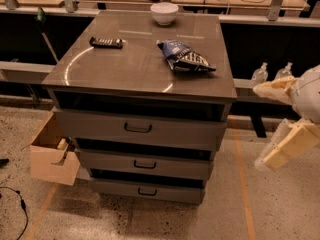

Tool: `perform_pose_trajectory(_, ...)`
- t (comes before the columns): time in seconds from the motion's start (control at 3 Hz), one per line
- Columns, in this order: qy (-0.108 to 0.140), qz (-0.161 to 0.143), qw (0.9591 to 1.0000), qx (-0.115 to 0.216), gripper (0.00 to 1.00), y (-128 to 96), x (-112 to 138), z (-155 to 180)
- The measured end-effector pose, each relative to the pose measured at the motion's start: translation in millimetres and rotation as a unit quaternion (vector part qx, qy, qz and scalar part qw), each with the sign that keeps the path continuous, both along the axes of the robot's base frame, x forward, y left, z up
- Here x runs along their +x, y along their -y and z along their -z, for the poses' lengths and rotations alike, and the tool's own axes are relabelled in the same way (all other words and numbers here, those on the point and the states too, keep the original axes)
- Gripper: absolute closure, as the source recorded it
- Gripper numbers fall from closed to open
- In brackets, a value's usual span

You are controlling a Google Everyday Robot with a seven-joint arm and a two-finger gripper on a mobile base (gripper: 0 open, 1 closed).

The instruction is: Open top drawer

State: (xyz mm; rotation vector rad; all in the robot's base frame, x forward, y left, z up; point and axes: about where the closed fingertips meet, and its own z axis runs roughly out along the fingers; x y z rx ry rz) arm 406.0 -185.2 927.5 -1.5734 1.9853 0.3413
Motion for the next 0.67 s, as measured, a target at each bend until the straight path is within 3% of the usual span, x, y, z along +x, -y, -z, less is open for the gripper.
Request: perform_pose_trajectory(0.67, -0.014, 0.002, 0.9983, 0.056, 0.6, -21.8, -3.7, 37.7)
